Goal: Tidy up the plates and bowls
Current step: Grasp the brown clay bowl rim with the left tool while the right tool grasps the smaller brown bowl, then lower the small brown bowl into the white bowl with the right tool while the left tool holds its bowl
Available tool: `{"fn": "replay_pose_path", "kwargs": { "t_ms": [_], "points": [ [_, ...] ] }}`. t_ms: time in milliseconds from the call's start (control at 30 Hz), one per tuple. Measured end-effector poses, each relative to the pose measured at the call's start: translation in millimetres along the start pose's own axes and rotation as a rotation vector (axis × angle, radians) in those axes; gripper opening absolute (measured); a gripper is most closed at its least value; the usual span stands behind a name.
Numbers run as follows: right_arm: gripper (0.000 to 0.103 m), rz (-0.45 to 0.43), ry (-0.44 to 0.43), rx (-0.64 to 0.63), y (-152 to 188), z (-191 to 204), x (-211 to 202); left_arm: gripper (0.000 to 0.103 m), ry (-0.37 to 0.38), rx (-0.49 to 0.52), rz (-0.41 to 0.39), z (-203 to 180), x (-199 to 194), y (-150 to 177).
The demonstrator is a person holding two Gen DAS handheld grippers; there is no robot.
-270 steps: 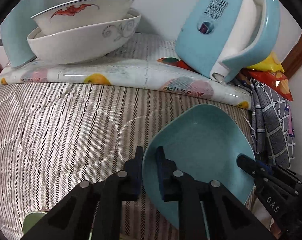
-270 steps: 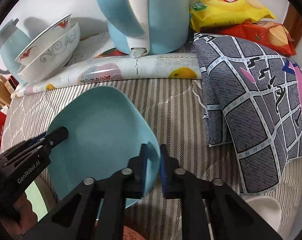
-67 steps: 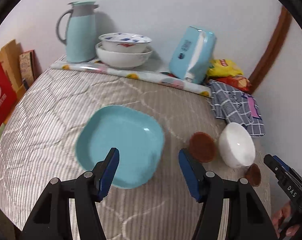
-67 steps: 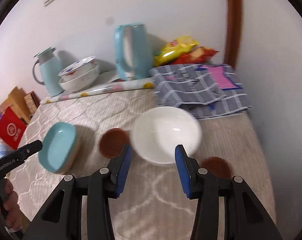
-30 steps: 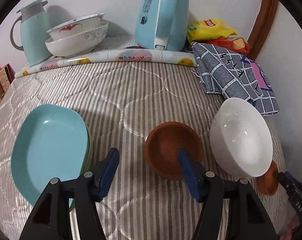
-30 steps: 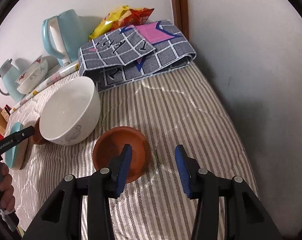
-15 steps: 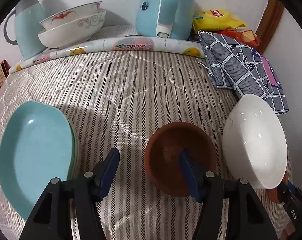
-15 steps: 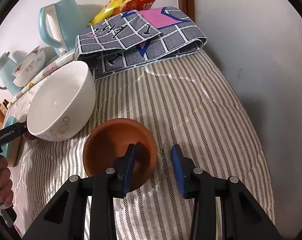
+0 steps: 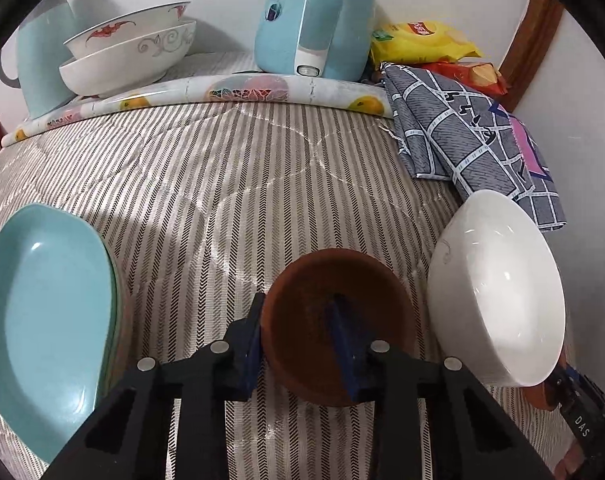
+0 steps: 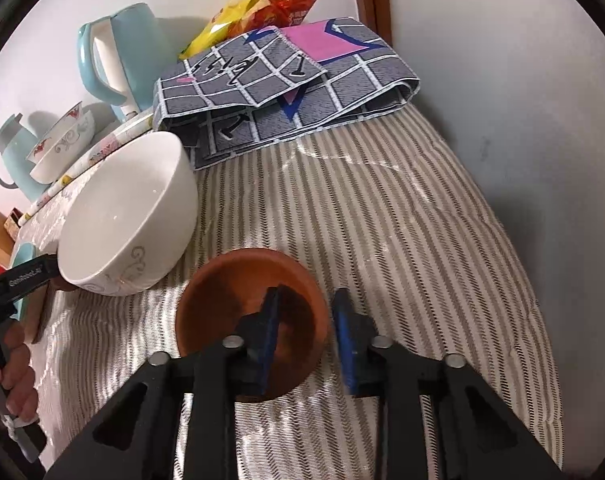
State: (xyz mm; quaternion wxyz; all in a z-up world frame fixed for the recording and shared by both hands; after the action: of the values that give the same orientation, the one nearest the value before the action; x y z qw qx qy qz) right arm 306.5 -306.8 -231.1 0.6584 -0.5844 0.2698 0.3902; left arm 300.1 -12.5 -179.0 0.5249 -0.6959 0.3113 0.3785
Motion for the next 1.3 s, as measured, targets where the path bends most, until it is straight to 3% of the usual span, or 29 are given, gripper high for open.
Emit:
{"fn": "replay_pose_path", "kwargs": {
  "t_ms": [233, 600, 1300],
  "points": [
    [0.012, -0.006, 0.005, 0.001, 0, 3, -4, 0.01, 0.026, -0.015, -0.022, 5, -10, -1],
    [0.009, -0.036, 0.02, -0.035, 1, 16, -22, 0.009, 0.052, 0.022, -0.05, -7, -29, 6],
    [0.009, -0.138, 0.024, -0.045, -4, 31, -79, 0.009, 0.063, -0.002, -0.13, 6, -91, 14]
  ]
}}
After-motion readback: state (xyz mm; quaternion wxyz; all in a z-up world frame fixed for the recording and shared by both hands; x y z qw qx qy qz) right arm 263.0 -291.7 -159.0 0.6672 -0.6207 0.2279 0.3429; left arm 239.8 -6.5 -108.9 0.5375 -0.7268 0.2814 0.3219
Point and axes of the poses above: each gripper's, at about its wrist camera, not at the fingertips, and x roughly the way its jaws point, z to its left, y to its underside, the point moved 3 cm from there along x, roughly the way its jaws point, and after that the axes turned 3 degrees about y, right-handed, at the moved point
